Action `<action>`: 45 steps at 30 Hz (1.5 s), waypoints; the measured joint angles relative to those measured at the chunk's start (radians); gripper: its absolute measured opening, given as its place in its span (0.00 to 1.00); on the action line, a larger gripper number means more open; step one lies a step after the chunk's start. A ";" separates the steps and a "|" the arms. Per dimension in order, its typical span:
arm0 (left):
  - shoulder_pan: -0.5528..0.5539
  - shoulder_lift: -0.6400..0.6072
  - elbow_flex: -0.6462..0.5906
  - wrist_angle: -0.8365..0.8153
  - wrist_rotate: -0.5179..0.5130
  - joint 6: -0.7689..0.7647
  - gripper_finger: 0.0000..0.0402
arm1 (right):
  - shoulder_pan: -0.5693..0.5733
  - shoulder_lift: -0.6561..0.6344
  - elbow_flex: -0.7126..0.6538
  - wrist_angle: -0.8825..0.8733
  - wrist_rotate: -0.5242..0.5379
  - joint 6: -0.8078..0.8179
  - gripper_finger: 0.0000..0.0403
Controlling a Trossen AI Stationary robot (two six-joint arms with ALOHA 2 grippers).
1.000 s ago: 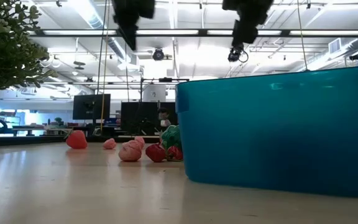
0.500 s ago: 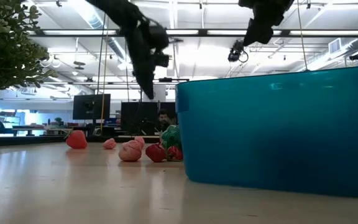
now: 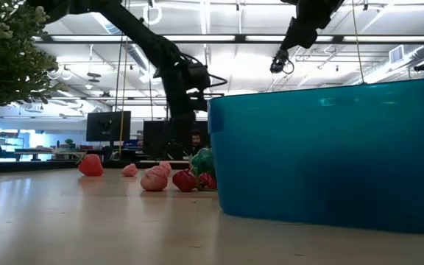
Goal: Pick and placing Produce into tupperware
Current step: Put the top red strawberry into the blue bin
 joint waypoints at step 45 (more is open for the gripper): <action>0.040 0.081 -0.006 0.058 0.041 0.052 0.60 | 0.000 0.001 0.000 -0.002 0.000 0.006 0.20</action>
